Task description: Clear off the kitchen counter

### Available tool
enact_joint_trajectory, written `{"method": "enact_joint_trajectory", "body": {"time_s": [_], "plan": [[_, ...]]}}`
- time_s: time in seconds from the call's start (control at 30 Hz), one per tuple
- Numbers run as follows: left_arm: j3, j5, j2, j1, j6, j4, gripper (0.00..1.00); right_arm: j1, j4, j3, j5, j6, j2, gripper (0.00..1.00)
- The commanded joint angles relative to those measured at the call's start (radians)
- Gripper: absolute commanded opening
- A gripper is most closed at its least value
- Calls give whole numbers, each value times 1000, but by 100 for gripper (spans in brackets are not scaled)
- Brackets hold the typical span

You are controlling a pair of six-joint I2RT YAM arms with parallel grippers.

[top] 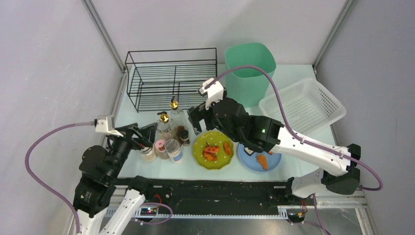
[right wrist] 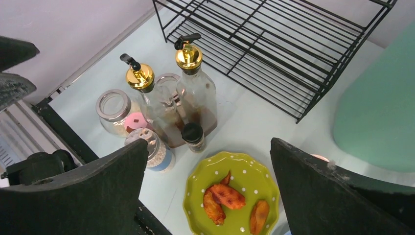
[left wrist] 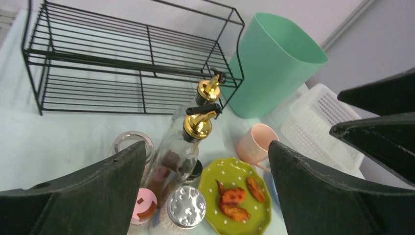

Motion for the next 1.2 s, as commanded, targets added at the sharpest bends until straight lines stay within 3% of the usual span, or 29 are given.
{"method": "enact_joint_trajectory", "body": {"time_s": [0.0,0.2,0.5,0.83,1.17], "plan": [[-32,91,10,6,-26,-28,98,14,33,-10,76,18,-25,100],[-99,116,39,6,-43,-29,98,8,20,-107,86,6,-125,100],[-145,103,109,5,24,2,98,-3,6,-259,-54,51,-257,97],[-121,-9,218,-14,63,75,98,15,36,-388,-168,118,-305,94],[-73,-205,314,-136,68,151,98,27,75,-485,-201,147,-352,93]]}}
